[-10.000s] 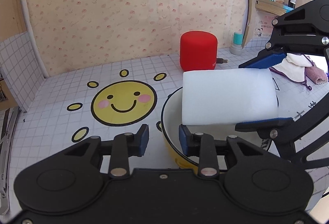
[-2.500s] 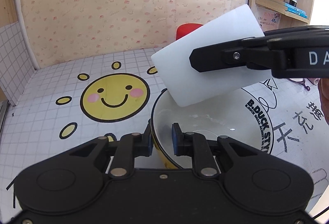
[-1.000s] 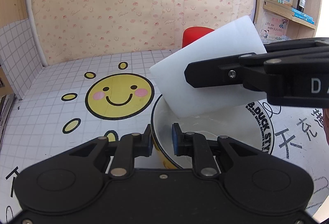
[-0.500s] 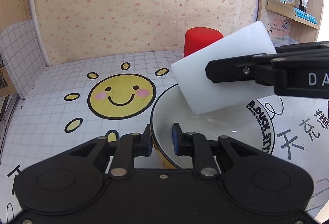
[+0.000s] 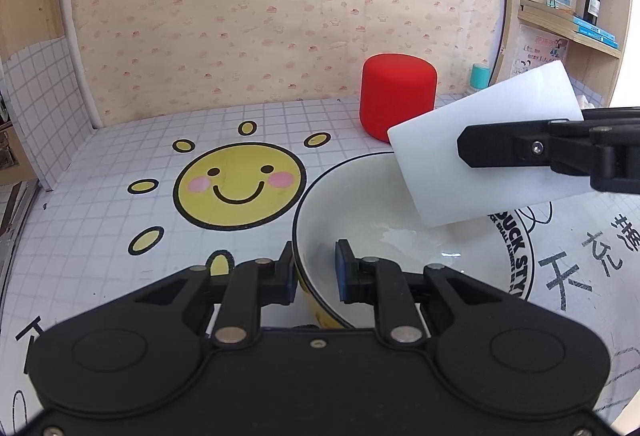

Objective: Clean bowl
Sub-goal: 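Lift the sponge up out of the bowl with the right gripper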

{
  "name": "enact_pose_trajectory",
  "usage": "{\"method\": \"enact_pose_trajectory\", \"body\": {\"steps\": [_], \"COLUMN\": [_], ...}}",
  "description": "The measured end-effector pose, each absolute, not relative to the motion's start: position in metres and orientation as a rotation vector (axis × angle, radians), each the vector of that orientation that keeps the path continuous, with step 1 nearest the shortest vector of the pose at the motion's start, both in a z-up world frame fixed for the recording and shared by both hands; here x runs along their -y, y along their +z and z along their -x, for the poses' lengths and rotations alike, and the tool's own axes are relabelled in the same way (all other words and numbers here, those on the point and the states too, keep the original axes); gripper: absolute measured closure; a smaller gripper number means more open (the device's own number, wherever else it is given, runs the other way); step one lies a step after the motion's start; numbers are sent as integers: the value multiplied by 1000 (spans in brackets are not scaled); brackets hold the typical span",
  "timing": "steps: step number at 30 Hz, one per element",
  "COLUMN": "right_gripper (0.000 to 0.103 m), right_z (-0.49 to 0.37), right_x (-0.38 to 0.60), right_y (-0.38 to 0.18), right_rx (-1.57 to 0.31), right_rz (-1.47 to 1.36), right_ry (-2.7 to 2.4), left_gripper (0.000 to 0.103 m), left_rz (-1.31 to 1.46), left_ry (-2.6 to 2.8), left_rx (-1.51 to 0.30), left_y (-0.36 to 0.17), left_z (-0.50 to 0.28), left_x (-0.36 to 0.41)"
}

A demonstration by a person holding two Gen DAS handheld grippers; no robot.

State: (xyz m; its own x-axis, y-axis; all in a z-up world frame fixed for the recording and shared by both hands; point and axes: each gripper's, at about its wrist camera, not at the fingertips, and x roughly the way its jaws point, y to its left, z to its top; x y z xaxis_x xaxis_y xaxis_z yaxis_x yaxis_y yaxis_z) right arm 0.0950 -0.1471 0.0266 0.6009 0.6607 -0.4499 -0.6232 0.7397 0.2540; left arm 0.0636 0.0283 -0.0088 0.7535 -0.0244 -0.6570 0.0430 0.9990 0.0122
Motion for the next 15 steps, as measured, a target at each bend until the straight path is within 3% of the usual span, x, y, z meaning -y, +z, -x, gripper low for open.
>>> {"method": "enact_pose_trajectory", "body": {"steps": [15], "right_gripper": [83], "right_z": [-116], "right_x": [152], "right_y": [42], "right_rx": [-474], "right_rz": [-190], "right_ry": [777], "left_gripper": [80], "left_rz": [-98], "left_ry": [-97], "left_rx": [-704], "left_y": [-10], "left_z": [-69], "left_x": [-28]}}
